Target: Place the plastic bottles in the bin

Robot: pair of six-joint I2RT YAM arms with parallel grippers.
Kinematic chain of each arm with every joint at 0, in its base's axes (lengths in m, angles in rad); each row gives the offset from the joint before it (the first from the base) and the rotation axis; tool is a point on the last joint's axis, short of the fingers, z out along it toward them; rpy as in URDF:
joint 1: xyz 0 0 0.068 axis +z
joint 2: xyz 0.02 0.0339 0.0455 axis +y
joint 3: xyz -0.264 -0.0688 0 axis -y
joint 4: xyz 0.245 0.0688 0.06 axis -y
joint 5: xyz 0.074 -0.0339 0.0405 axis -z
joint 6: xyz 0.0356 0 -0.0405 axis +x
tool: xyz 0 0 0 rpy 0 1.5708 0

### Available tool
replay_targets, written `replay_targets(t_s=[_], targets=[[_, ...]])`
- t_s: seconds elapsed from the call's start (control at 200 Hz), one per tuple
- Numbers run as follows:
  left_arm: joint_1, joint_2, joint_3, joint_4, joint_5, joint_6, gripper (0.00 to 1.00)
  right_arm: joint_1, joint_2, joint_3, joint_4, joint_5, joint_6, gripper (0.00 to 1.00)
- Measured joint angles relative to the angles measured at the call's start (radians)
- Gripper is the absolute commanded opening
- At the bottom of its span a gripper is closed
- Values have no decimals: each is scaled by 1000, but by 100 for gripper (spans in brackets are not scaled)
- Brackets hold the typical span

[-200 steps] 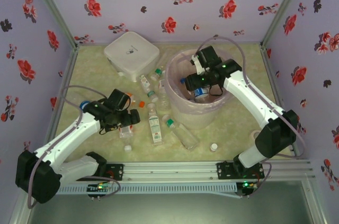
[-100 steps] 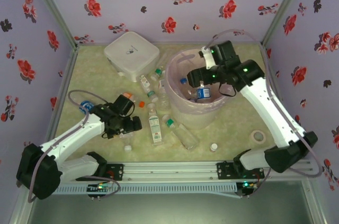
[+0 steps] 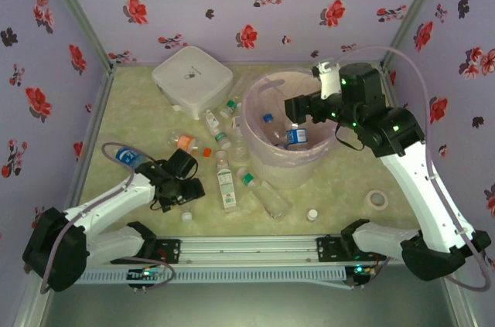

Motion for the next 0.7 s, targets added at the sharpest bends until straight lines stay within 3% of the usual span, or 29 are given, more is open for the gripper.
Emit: replay_targets(t_s=[0.28,0.515,0.7], targets=[[-2,-4,63,-51,-19,20,53,-16,-13,-6,47,5,1,98],[-2,-4,362,-190,-74,129,50,-16,19,43,50,-60,13,97],[-3,-23,515,-79,-74,273,42,5,104,134,93,-209,56,96]])
